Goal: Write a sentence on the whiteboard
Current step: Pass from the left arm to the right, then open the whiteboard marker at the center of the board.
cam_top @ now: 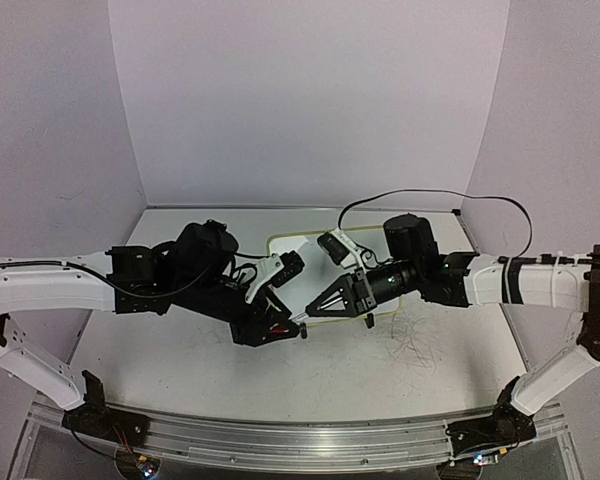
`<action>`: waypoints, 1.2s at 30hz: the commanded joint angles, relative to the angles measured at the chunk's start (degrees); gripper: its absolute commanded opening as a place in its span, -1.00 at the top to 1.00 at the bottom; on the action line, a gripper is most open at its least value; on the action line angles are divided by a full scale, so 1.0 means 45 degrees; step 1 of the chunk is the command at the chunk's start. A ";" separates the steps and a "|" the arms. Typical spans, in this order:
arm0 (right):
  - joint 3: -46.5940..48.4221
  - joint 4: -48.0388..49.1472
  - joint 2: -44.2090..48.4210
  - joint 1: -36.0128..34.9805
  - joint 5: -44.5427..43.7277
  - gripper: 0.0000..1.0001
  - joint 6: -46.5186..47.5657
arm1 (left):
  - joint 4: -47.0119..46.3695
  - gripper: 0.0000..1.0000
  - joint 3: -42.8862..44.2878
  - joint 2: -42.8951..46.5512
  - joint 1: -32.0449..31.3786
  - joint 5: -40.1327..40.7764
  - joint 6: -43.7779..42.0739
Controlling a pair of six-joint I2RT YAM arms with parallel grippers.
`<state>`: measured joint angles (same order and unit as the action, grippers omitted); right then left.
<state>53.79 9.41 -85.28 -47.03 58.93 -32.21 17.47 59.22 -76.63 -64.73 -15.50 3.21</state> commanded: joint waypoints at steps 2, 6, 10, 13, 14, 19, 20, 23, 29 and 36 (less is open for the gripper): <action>-0.0200 0.0526 0.0703 -0.0006 -0.0094 1.00 -0.0029 | -0.0439 0.16 0.0115 0.0079 0.0021 -0.0213 -0.0030; -0.0253 0.0527 0.0842 -0.0012 -0.0082 1.00 -0.0007 | -0.0443 0.36 0.0189 -0.0003 0.0020 -0.0170 -0.0085; -0.0284 0.0526 0.0951 -0.0008 -0.0112 1.00 -0.0033 | -0.0395 0.46 0.0149 0.0019 0.0018 -0.0254 -0.0116; -0.0315 0.0529 0.1046 -0.0017 -0.0126 1.00 -0.0045 | -0.0379 0.59 0.0079 0.0121 0.0010 -0.0276 -0.0162; -0.0325 0.0529 0.1078 -0.0016 -0.0126 1.00 -0.0044 | -0.0364 0.66 0.0068 0.0151 0.0010 -0.0295 -0.0191; -0.0420 0.0510 0.1327 0.0026 -0.0222 1.00 0.0112 | -0.0202 1.00 -0.0054 0.0320 0.0014 -0.0213 -0.0467; -0.0481 0.0507 0.1400 0.0068 -0.0221 1.00 0.0177 | -0.0145 1.00 -0.0138 0.0410 0.0014 -0.0071 -0.0541; -0.0837 0.0506 0.1858 0.0364 -0.0129 1.00 0.0483 | 0.0145 1.00 -0.0430 0.0775 0.0012 0.0512 -0.0692; -0.1796 0.0162 0.3502 0.1267 -0.0497 1.00 0.1363 | 0.0832 1.00 -0.1203 0.2145 0.0059 0.2077 -0.1209; -0.1933 -0.0937 0.4710 0.1464 -0.3738 1.00 0.2050 | 0.1017 1.00 -0.2148 0.3398 0.0230 0.6319 0.0747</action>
<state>45.57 7.25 -66.92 -40.42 52.12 -25.93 21.03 51.52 -64.12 -64.09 -2.98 0.38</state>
